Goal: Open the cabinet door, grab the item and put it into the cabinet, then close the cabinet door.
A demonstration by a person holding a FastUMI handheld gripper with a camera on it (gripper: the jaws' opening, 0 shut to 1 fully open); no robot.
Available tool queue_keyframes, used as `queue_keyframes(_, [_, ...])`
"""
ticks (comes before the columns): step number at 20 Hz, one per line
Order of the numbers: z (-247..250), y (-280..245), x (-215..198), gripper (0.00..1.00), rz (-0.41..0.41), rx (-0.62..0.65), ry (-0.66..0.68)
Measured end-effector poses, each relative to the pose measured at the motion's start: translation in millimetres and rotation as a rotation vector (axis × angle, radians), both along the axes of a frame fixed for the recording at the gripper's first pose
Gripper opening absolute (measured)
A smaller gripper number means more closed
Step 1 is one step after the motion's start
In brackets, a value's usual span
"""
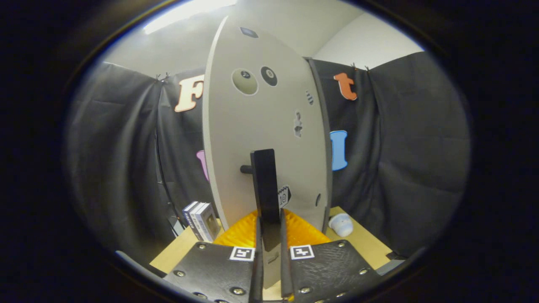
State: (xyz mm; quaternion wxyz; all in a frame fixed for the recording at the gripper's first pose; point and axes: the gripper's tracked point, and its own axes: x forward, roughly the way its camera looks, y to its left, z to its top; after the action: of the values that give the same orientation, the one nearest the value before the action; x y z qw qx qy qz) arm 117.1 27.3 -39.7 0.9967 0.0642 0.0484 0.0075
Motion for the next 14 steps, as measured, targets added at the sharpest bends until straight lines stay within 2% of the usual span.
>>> queue_keyframes(7, [2,-42,-11,0.16,-0.063,0.017,0.002])
queue_keyframes(12, [3,-59,-12,0.16,-0.078,0.016,0.006])
queue_keyframes(14, [3,-71,-13,0.13,-0.102,-0.005,0.004])
